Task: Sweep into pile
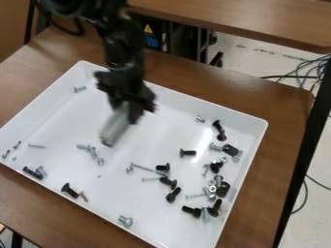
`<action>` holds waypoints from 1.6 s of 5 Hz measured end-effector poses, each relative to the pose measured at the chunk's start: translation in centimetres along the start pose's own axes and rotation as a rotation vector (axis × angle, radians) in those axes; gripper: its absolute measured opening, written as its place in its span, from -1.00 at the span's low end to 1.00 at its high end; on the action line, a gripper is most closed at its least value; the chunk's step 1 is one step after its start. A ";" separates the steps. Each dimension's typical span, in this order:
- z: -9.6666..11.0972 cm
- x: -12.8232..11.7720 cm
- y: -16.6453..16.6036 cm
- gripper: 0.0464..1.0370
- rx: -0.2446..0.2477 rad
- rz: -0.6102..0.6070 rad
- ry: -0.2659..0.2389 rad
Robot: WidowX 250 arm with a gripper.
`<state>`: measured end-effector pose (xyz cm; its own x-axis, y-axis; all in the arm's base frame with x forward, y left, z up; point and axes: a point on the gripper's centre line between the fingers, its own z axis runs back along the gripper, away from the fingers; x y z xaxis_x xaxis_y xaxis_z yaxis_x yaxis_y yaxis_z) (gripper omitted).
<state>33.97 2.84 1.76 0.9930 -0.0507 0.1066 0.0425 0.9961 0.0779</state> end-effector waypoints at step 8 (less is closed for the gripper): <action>-6.7 -7.9 -0.9 -0.37 -0.187 0.050 -0.099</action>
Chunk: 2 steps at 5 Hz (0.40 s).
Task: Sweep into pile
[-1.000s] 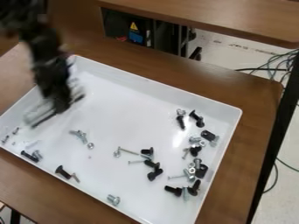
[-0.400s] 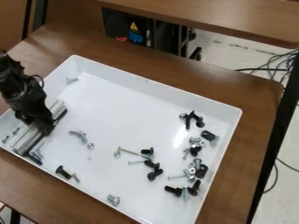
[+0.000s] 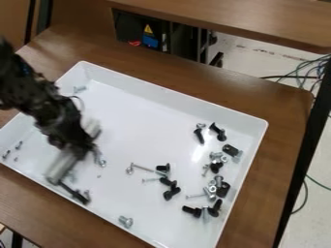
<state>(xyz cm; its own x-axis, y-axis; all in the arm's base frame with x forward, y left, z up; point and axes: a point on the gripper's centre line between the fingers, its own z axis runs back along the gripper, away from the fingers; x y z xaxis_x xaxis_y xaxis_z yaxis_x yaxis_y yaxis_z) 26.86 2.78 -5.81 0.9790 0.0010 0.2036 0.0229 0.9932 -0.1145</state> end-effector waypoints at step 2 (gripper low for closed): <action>-1.1 -0.2 -10.7 -0.37 -0.076 -0.020 0.025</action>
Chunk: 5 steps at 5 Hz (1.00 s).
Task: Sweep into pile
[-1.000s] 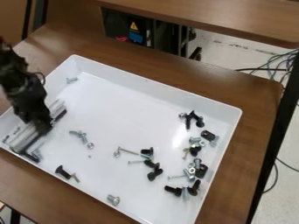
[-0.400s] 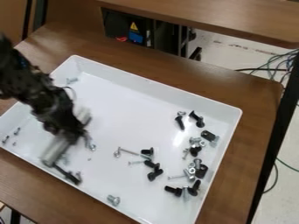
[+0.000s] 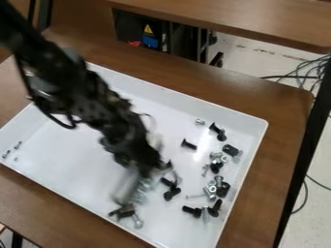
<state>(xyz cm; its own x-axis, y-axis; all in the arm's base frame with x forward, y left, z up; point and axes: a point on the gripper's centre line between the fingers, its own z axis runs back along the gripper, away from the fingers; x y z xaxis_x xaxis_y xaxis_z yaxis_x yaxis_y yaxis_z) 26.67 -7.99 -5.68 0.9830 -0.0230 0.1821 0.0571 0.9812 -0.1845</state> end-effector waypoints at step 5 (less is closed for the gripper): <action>4.3 6.9 8.3 -0.37 0.114 0.046 0.081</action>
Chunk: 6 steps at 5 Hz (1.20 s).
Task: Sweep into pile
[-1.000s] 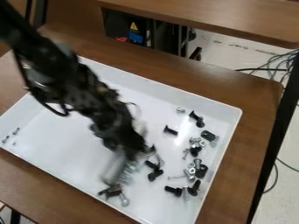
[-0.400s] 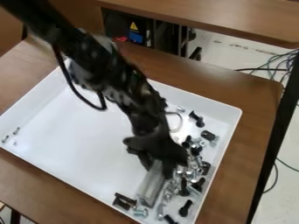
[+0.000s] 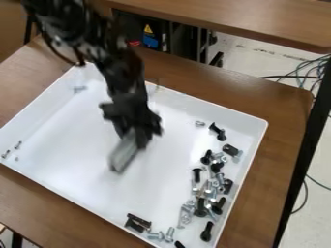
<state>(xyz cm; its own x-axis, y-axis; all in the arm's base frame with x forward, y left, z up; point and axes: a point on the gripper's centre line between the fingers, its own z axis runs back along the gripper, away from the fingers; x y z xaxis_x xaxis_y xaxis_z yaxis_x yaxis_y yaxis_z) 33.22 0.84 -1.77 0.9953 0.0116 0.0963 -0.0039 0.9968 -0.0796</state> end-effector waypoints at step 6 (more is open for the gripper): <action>-1.3 -5.0 15.7 -0.37 -0.016 -0.485 0.173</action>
<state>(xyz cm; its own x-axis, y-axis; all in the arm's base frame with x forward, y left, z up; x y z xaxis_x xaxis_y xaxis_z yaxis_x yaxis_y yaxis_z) 28.26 16.35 -4.78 0.8837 -0.4664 -0.0392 0.4624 0.8829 -0.0820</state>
